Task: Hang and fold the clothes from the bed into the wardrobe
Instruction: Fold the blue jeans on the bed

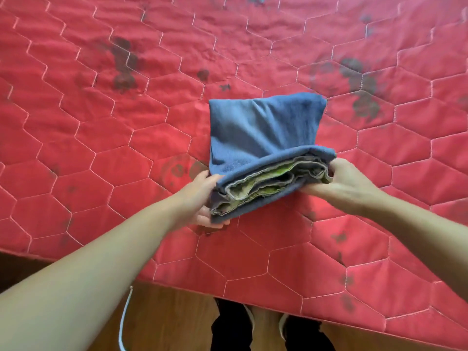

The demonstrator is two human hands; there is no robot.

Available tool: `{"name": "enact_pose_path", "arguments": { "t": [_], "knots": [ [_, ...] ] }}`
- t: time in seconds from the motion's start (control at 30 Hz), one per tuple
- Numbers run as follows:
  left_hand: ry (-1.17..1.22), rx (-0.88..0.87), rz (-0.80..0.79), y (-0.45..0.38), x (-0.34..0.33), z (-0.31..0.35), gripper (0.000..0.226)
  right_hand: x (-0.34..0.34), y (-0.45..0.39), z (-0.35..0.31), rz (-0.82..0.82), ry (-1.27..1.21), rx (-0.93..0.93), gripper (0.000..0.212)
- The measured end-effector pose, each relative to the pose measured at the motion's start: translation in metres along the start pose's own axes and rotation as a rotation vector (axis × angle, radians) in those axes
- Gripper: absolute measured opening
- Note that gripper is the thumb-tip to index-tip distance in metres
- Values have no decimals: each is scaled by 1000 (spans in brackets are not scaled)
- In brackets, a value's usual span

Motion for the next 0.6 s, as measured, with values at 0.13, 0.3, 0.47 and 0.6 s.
{"name": "enact_pose_path", "arguments": {
  "t": [0.13,0.3,0.47,0.6],
  "knots": [
    [-526,-270,141,-6,14,27,46,18,-13,-2,-209,-82,-165,14],
    [-73,-349,-160,-5,0,42,87,16,-19,3,-367,-344,-406,19],
    [-48,-422,-171,-14,-7,34,63,24,-42,10,-326,-409,-526,58],
    [-16,-463,217,-31,1,39,6,30,-54,-4,-253,-505,-395,45]
  ]
}}
Point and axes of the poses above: each hand's wrist, its own y-axis away from the middle knuckle, its own x-axis out of the back of the hand, z = x × y, the point moved 6 cm from there along -y, towards the middle knuckle, and after that the axes turned 3 degrees about -y, right-handed, at the moved point
